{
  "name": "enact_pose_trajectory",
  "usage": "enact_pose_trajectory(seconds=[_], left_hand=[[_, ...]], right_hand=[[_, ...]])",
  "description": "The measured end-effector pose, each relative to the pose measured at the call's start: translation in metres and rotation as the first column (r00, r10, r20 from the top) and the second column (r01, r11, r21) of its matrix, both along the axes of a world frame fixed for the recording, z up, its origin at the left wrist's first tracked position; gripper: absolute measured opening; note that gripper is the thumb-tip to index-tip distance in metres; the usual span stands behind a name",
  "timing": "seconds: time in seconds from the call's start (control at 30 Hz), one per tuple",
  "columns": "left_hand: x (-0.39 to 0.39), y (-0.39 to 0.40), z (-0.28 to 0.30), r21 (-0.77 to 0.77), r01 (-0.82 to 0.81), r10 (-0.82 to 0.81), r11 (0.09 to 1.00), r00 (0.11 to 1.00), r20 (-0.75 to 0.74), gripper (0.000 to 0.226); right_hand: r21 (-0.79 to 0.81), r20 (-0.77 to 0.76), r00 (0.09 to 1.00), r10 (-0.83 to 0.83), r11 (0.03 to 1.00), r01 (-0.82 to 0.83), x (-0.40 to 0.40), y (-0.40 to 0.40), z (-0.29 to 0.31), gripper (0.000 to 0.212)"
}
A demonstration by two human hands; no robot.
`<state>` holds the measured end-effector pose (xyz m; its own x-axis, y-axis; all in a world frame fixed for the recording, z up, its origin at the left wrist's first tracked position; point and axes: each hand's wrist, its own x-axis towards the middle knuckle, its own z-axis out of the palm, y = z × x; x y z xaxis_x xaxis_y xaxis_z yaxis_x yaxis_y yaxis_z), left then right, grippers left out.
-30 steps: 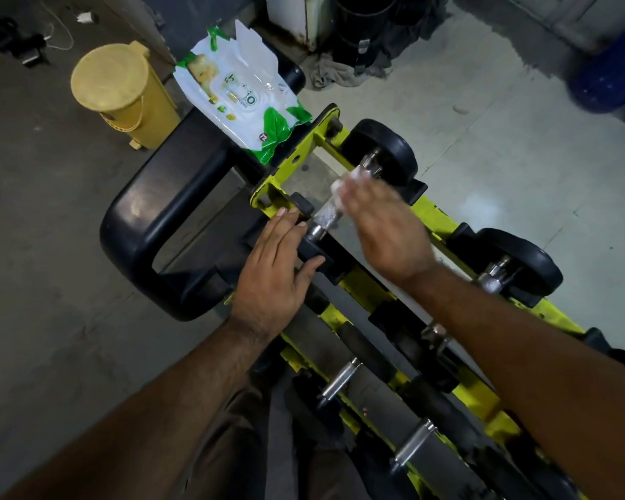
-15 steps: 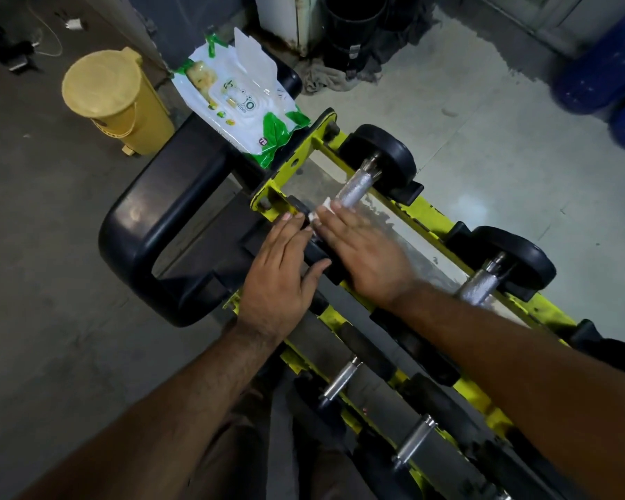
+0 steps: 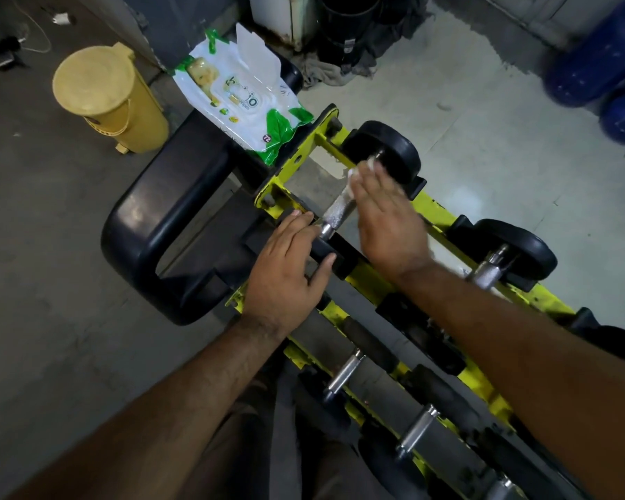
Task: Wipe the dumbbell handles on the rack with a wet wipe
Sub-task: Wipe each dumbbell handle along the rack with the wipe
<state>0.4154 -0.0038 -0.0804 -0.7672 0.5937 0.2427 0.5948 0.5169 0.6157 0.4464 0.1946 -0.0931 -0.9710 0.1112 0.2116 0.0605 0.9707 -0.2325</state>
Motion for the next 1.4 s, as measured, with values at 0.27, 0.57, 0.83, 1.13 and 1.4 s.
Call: enact_pose_trajectory(seconds=[0.27, 0.57, 0.83, 1.13, 1.4], left_hand=[[-0.028, -0.013, 0.024, -0.021, 0.051, -0.044, 0.998, 0.964, 0.261, 0.041], [-0.044, -0.011, 0.037, -0.009, 0.050, -0.041, 0.999, 0.909, 0.414, 0.037], [-0.041, -0.003, 0.051, -0.101, 0.065, -0.016, 0.993, 0.903, 0.430, 0.032], [-0.035, 0.002, 0.050, -0.137, 0.068, -0.006, 0.988, 0.911, 0.412, 0.034], [-0.050, -0.004, 0.060, -0.099, 0.168, -0.112, 0.981, 0.903, 0.416, 0.030]], right_hand=[[-0.027, 0.055, 0.997, -0.056, 0.998, 0.058, -0.003, 0.006, 0.005, 0.051], [-0.051, 0.100, 0.985, -0.143, 0.988, 0.149, -0.009, -0.013, 0.015, 0.049], [0.022, 0.143, 0.982, -0.127, 0.992, 0.125, -0.008, -0.003, 0.029, 0.049], [0.078, 0.256, 0.960, -0.117, 0.992, 0.100, -0.012, -0.017, 0.040, 0.050], [0.099, 0.332, 0.936, -0.115, 0.991, 0.086, -0.017, -0.021, 0.048, 0.049]])
